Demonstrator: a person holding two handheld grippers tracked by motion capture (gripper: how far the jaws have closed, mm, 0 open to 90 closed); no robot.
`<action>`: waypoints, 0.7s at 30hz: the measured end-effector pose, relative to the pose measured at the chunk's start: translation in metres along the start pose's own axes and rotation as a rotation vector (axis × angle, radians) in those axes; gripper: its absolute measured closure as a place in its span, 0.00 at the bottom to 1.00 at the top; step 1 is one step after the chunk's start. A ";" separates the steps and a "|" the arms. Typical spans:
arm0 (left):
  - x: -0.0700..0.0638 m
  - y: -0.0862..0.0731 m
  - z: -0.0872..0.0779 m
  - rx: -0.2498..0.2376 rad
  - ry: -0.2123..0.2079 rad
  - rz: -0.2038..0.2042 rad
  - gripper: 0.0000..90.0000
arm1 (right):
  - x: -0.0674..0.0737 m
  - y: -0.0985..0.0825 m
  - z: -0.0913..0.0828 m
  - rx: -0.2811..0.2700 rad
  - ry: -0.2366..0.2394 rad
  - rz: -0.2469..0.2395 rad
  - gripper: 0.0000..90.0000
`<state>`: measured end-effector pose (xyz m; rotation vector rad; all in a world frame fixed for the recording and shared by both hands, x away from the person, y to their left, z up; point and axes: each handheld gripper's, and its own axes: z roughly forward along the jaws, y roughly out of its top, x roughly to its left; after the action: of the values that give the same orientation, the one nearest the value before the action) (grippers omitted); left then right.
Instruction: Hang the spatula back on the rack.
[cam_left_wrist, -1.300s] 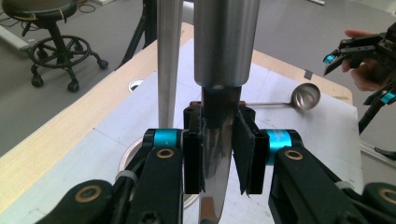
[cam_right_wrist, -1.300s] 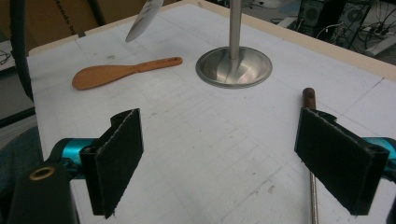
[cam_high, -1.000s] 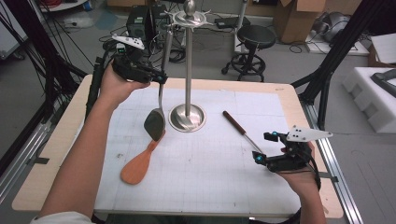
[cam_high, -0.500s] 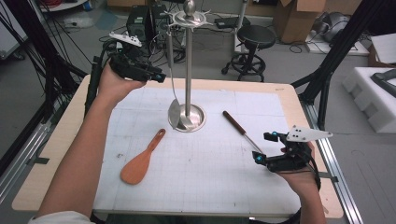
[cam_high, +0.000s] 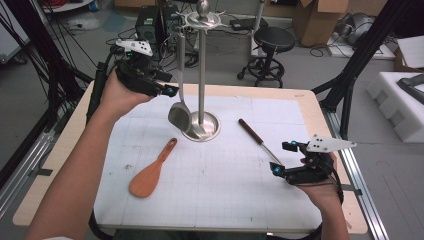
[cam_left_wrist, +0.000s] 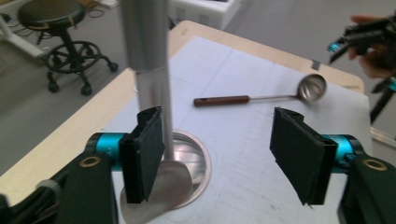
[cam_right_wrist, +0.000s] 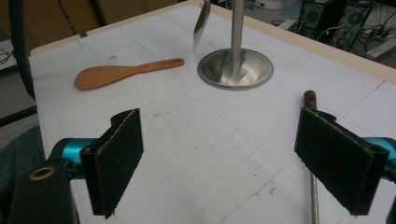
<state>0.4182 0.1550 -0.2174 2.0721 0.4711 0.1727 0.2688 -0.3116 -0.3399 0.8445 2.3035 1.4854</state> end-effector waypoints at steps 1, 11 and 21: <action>-0.002 0.000 0.000 -0.001 -0.011 0.008 0.36 | 0.000 0.000 0.000 0.001 0.000 -0.001 0.16; -0.031 -0.025 -0.002 -0.031 -0.087 0.103 0.21 | 0.003 0.003 -0.001 -0.004 0.001 -0.007 0.16; -0.041 -0.057 -0.006 -0.066 -0.105 0.071 0.17 | 0.003 0.003 0.005 0.006 0.015 -0.004 0.16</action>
<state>0.3644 0.1693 -0.2602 2.0227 0.3236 0.1188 0.2697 -0.3056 -0.3392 0.8333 2.3199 1.4886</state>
